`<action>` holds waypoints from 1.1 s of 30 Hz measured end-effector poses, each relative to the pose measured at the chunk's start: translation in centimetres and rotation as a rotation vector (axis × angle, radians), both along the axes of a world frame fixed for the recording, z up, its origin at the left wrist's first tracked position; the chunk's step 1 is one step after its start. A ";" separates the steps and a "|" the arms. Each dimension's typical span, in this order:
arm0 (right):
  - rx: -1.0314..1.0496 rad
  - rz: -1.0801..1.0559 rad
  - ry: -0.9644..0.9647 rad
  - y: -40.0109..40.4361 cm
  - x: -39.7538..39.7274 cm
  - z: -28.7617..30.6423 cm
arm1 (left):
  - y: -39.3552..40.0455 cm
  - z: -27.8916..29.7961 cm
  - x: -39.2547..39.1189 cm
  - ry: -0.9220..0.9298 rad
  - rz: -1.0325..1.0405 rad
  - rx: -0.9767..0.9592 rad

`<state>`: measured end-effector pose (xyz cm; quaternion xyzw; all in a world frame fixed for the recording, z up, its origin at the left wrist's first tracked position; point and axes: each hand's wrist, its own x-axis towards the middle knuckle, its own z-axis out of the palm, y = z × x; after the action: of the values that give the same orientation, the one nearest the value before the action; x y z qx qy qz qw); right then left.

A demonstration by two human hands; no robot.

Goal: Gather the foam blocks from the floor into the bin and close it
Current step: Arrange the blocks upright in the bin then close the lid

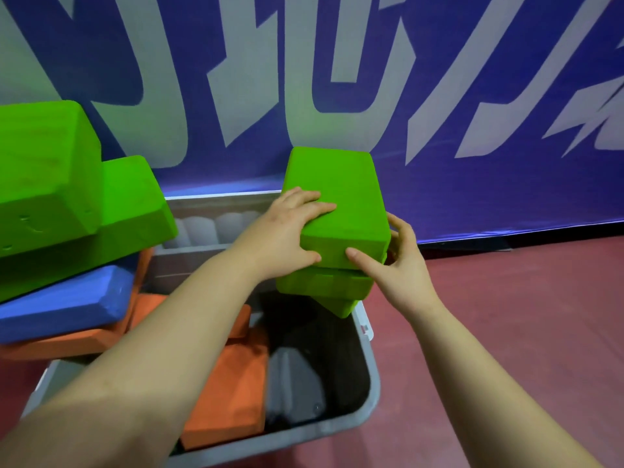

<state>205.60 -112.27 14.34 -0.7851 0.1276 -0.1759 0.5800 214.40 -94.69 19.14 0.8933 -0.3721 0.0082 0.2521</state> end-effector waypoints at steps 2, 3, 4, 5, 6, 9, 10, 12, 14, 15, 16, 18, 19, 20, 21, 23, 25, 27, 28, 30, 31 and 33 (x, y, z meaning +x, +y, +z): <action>-0.023 0.001 0.019 0.2 -0.1 -0.4 | 0.2 -0.7 0.0 -0.001 -0.010 0.013; -0.031 0.005 0.020 0.3 -0.1 -0.5 | 0.4 -0.9 0.0 0.001 -0.005 0.008; -0.049 0.007 0.018 0.5 -0.1 -0.4 | 0.5 -1.0 0.0 0.005 0.000 -0.001; -0.078 0.008 0.009 0.6 -0.1 -0.2 | 0.7 -1.1 0.1 0.010 0.003 -0.008; -0.114 0.008 -0.002 0.7 -0.1 0.0 | 0.8 -1.2 0.1 0.015 0.003 -0.009; -0.236 0.016 -0.023 1.0 -0.1 0.9 | 1.3 -1.2 0.1 0.032 0.018 -0.015; -0.282 0.020 -0.025 1.1 -0.1 1.3 | 1.5 -1.1 0.1 0.037 0.024 -0.019; -0.388 0.011 -0.048 1.3 -0.1 1.8 | 1.7 -1.0 0.2 0.044 0.025 -0.019; -0.515 -0.005 -0.084 1.6 -0.1 2.2 | 1.8 -0.9 0.2 0.046 0.024 -0.024; -0.575 -0.008 -0.093 1.8 -0.1 2.4 | 2.0 -0.8 0.1 0.045 0.024 -0.026; -0.627 -0.008 -0.094 2.0 0.0 2.8 | 2.1 -0.6 0.1 0.042 0.024 -0.026; -0.717 -0.003 -0.098 2.6 0.2 3.5 | 2.6 -0.3 0.1 0.034 0.024 -0.017; -0.759 0.005 -0.101 3.1 0.3 3.9 | 2.9 0.0 0.2 0.029 0.027 -0.010; -0.802 0.018 -0.109 3.6 0.5 4.4 | 3.4 0.2 0.3 0.022 0.031 0.001; -0.847 0.036 -0.121 4.4 0.7 4.9 | 4.0 0.6 0.3 0.012 0.035 0.019; -0.938 0.088 -0.154 6.1 1.3 5.7 | 5.4 1.4 0.3 -0.017 0.047 0.078; -1.018 0.160 -0.176 8.1 2.0 6.4 | 7.1 2.2 0.0 -0.041 0.072 0.116; -1.071 0.245 -0.208 10.3 2.6 6.8 | 9.1 2.4 -0.6 -0.050 0.102 0.106; -1.086 0.293 -0.233 11.5 2.8 6.7 | 10.2 2.2 -1.0 -0.046 0.118 0.101; -1.104 0.387 -0.271 13.8 2.9 6.1 | 12.4 1.0 -1.9 0.013 0.157 0.128; -1.112 0.427 -0.265 14.8 2.8 5.4 | 13.4 0.0 -2.3 0.054 0.175 0.166; -1.127 0.512 -0.189 16.4 2.6 3.0 | 15.5 -2.5 -3.1 0.116 0.191 0.279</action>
<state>208.20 -95.89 17.31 -0.9571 -0.2288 -0.1401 0.1096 211.27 -79.24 16.59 0.9499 -0.2677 -0.0711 0.1447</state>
